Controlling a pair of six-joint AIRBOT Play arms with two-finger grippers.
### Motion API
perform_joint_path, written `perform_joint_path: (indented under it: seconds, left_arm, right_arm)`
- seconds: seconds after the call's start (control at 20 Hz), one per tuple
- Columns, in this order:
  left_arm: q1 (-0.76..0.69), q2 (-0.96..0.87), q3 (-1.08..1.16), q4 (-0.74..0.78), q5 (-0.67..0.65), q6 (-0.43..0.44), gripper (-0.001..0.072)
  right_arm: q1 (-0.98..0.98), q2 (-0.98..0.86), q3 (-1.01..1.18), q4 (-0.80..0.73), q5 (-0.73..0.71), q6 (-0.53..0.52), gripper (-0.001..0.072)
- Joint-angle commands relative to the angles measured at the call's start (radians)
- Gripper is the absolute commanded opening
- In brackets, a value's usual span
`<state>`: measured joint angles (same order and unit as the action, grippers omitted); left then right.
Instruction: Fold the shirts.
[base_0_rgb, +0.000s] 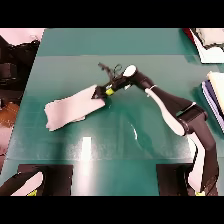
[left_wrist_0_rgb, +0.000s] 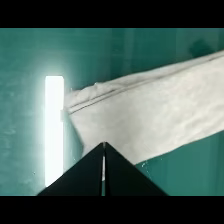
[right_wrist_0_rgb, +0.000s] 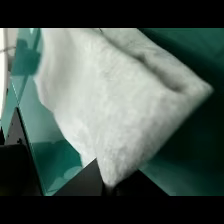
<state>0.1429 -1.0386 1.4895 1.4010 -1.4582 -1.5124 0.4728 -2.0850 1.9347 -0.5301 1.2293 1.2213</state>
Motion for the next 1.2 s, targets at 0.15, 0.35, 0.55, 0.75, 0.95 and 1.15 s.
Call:
perform_joint_path:
  seconds: [0.15,0.35,0.55,0.75,0.95,1.15]
  left_arm:
    - [0.000,0.001,0.000,-0.003,-0.003,0.014,0.0026]
    - [0.000,0.001,0.000,-0.010,-0.008,0.027,0.0026]
    - [0.000,0.001,0.000,-0.025,-0.008,0.027,0.0026]
    - [0.000,0.001,0.000,-0.029,-0.028,0.019,0.0026]
    - [0.000,0.001,0.000,-0.029,-0.044,0.019,0.0026]
    - [0.000,0.001,0.000,-0.034,-0.074,0.018,0.0026]
  right_arm:
    - [-0.314,0.152,0.057,-0.196,0.147,0.038,0.0009]
    - [-0.579,0.292,0.057,-0.364,0.150,0.047,0.0009]
    - [-0.847,0.364,0.058,-0.370,0.081,0.046,0.0008]
    - [-1.038,0.367,0.058,-0.370,-0.027,-0.001,0.0008]
    - [-1.137,0.367,0.058,-0.366,-0.159,-0.030,0.0009]
    - [-1.172,0.367,0.087,-0.352,-0.252,-0.088,0.0008]
